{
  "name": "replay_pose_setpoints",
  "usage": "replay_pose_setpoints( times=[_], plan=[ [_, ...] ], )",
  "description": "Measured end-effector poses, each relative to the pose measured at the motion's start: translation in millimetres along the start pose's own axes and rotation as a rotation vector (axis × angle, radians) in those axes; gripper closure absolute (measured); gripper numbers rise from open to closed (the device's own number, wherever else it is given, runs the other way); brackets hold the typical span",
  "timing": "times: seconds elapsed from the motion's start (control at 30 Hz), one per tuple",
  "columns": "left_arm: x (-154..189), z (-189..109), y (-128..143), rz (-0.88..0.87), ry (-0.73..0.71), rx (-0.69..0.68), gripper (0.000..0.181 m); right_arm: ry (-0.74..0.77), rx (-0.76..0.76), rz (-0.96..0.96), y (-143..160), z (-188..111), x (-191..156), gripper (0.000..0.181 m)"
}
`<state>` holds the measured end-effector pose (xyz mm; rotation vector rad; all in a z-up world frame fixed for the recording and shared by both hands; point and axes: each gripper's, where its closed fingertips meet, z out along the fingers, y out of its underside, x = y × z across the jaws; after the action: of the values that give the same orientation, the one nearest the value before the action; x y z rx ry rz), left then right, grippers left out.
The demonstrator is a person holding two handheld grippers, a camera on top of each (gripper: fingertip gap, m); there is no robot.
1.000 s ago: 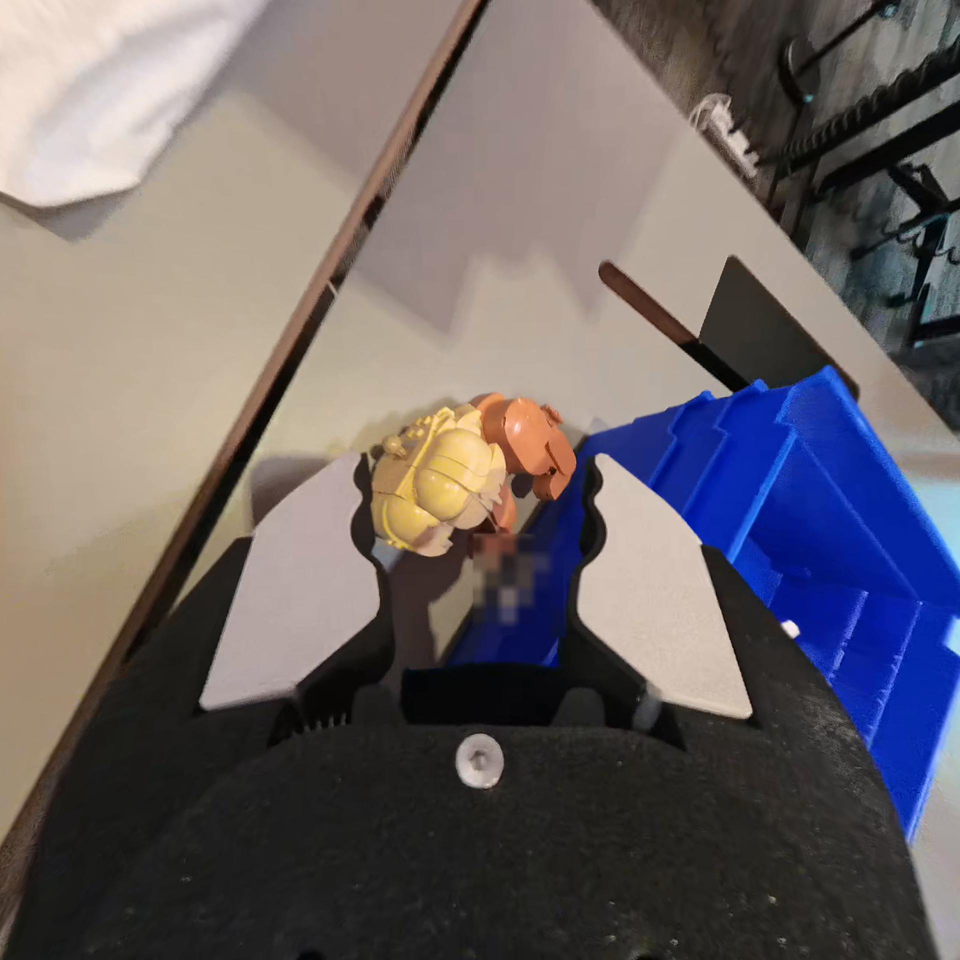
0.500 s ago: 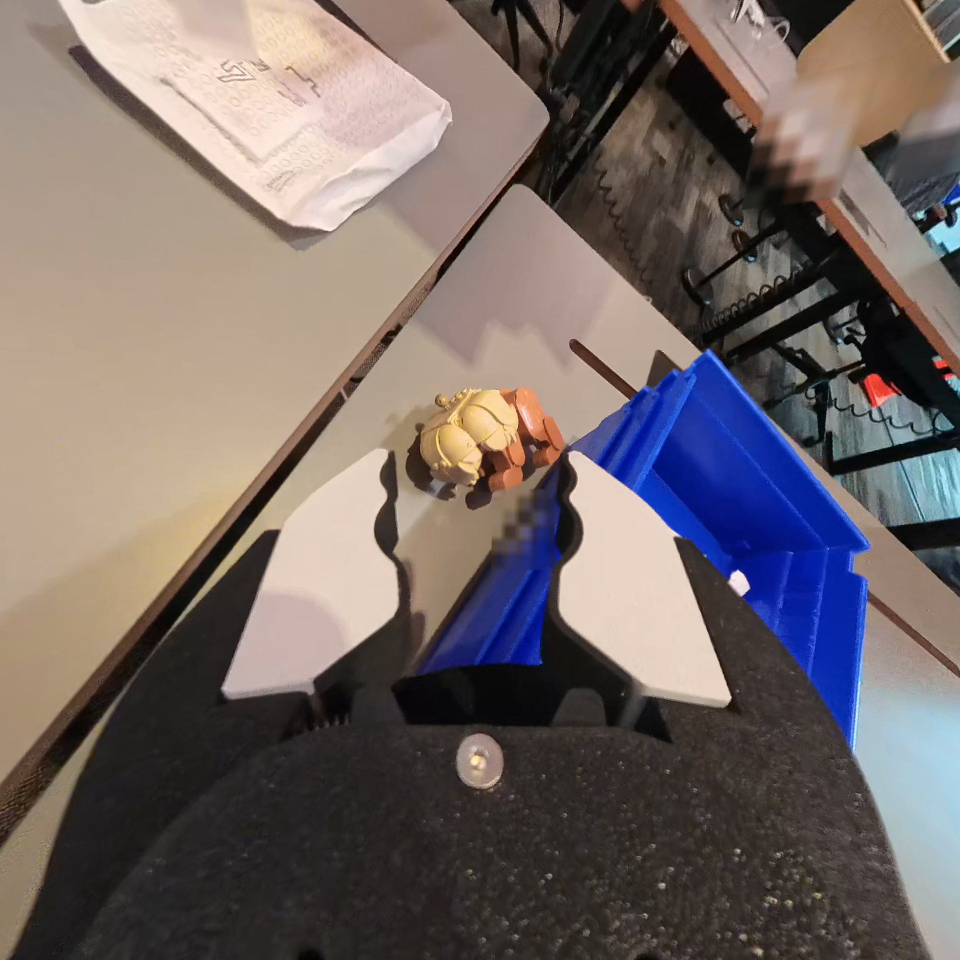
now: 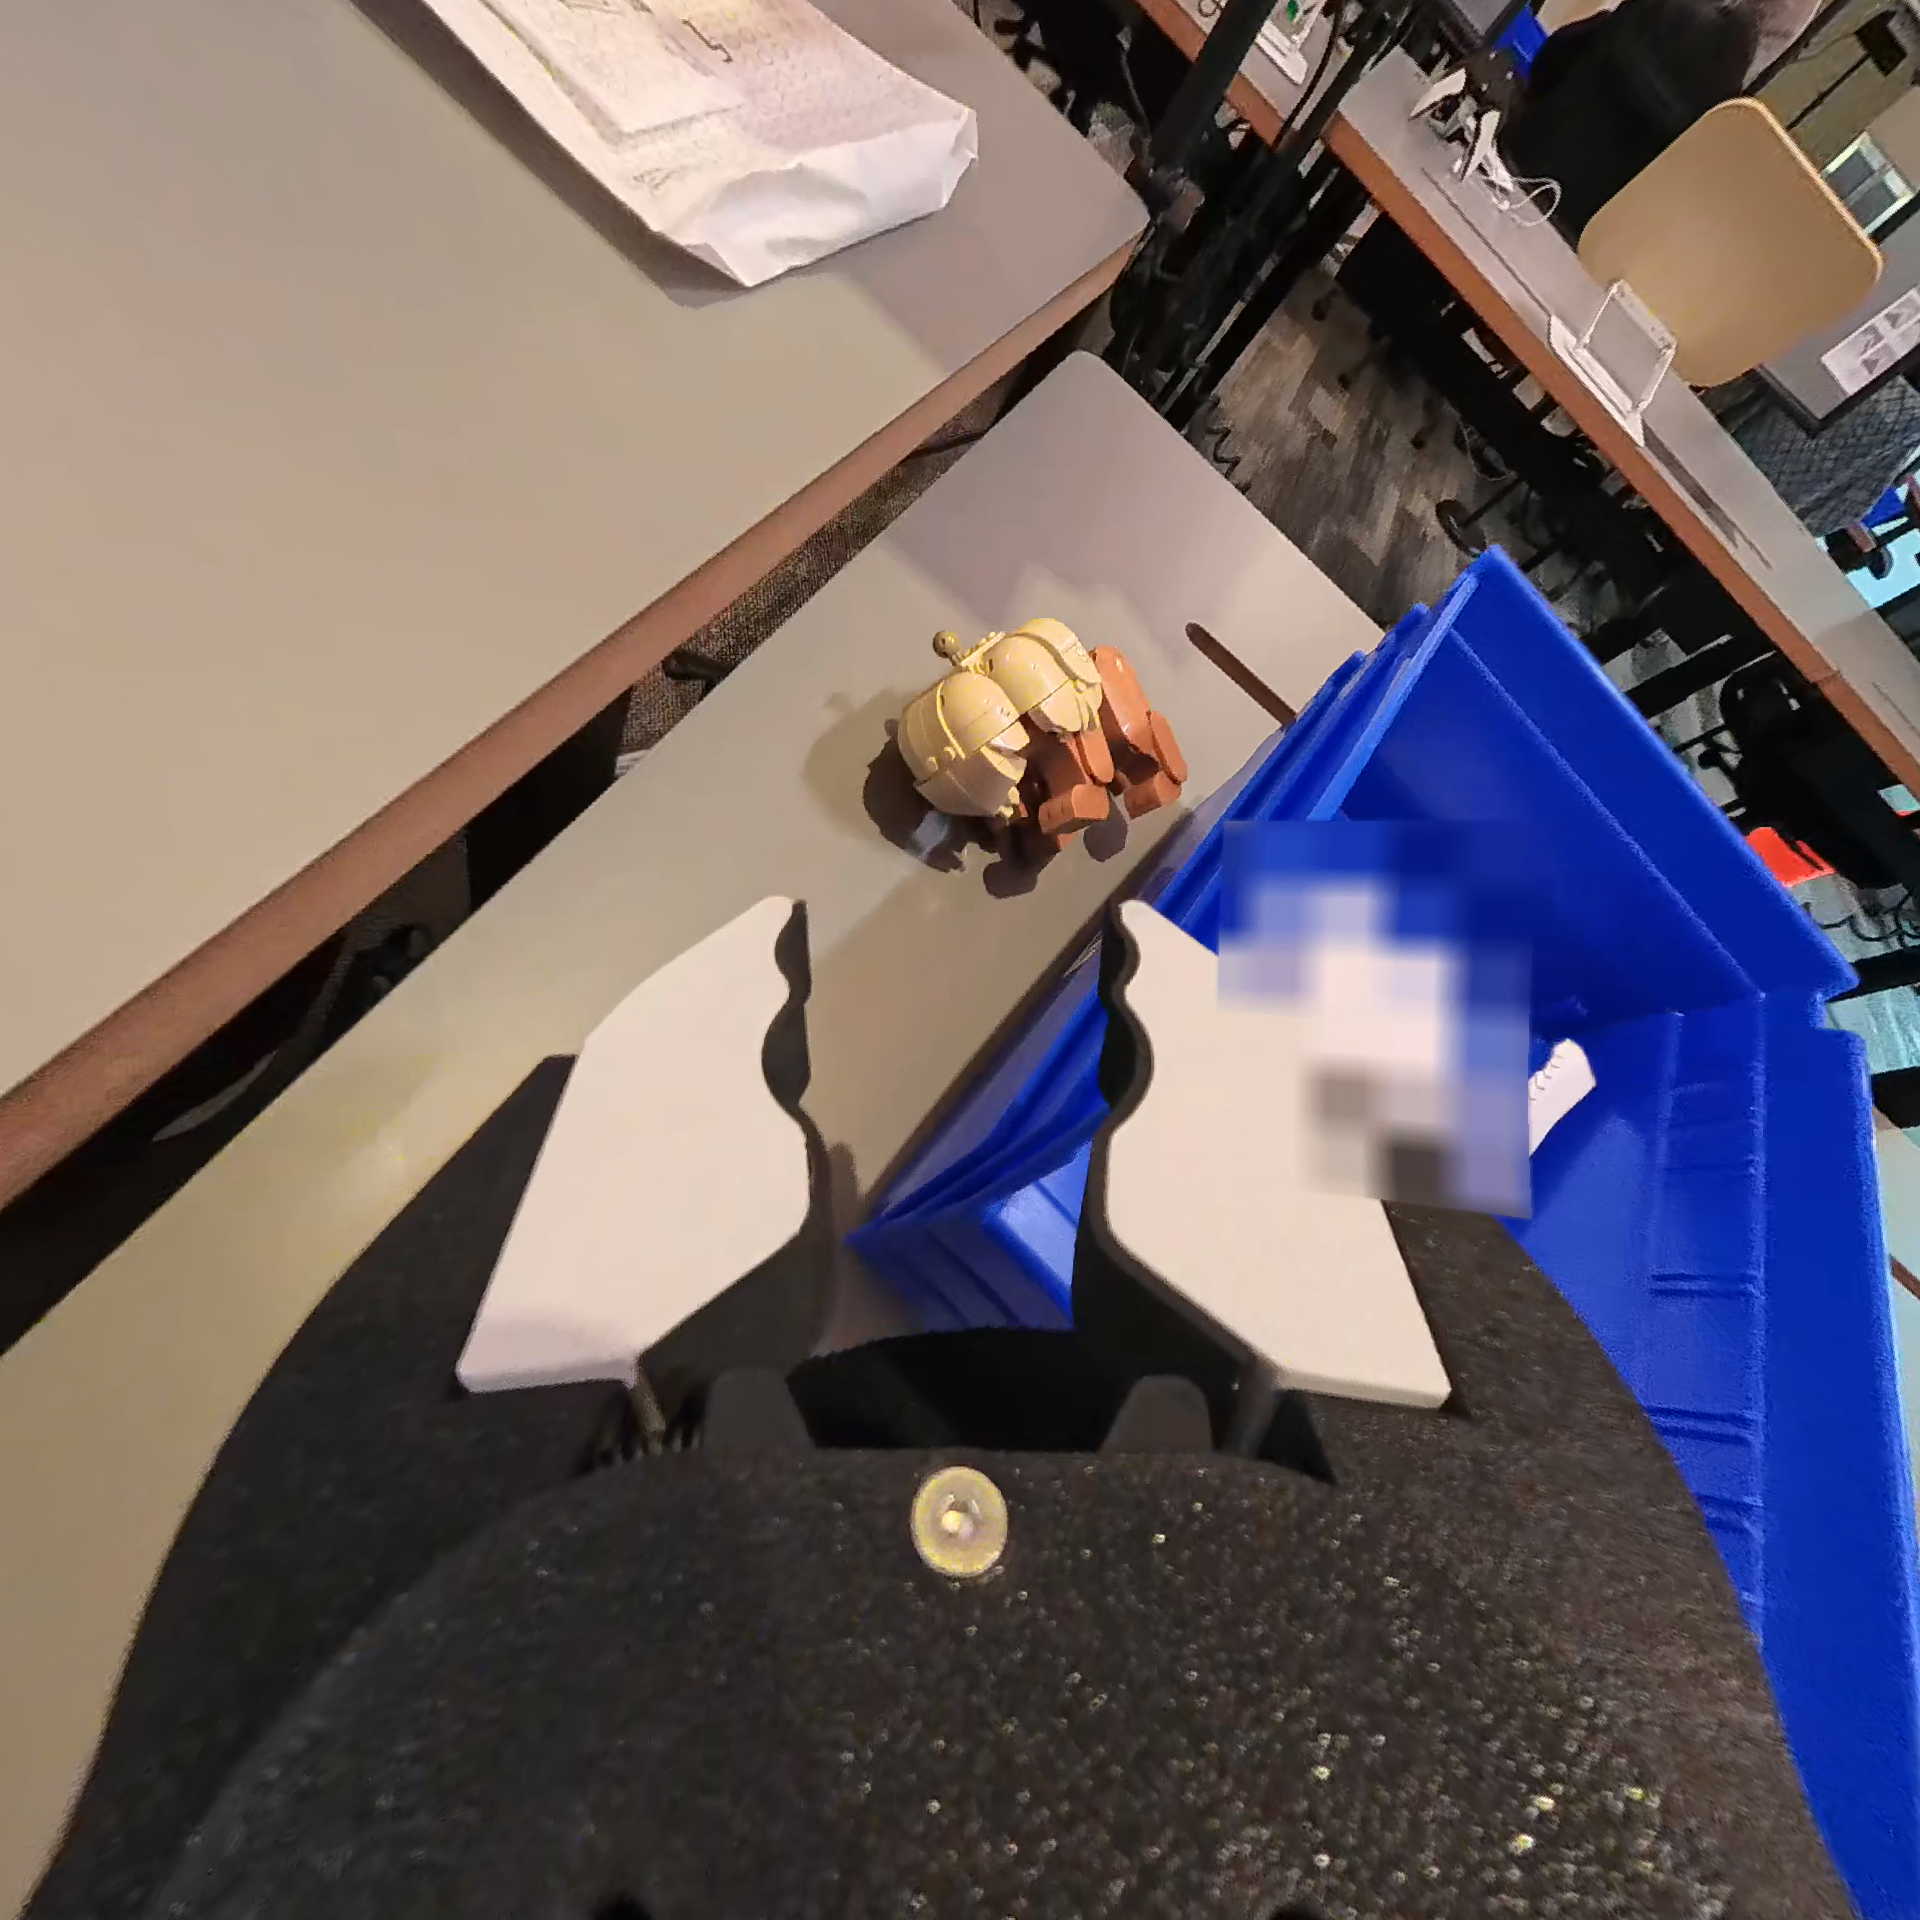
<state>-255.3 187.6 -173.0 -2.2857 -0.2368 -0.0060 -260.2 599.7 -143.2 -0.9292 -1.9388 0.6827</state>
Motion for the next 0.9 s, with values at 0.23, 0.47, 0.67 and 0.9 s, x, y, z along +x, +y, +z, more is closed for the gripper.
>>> replay_pose_setpoints(
  times=[0.23, 0.47, 0.67, 0.9],
  plan=[
    [3.7, 9.0, -2.1, 0.008, 0.023, -0.003, 0.122, 0.018, 0.016, -0.033, -9.9, 4.7, -4.4, 0.127],
    [7.0, 6.1, 4.2, 0.000, 0.021, 0.031, 0.121, 0.098, 0.071, -0.078, -51.1, 29.3, -12.1, 0.124],
    [10.9, 3.0, 12.8, 0.005, 0.031, 0.061, 0.121, 0.172, -0.008, -0.073, -56.8, 83.7, -7.2, 0.112],
    [8.1, -7.3, 10.3, -0.050, 0.072, 0.131, 0.122, 0.228, -0.202, -0.200, -25.9, 123.9, 13.4, 0.102]
  ],
)
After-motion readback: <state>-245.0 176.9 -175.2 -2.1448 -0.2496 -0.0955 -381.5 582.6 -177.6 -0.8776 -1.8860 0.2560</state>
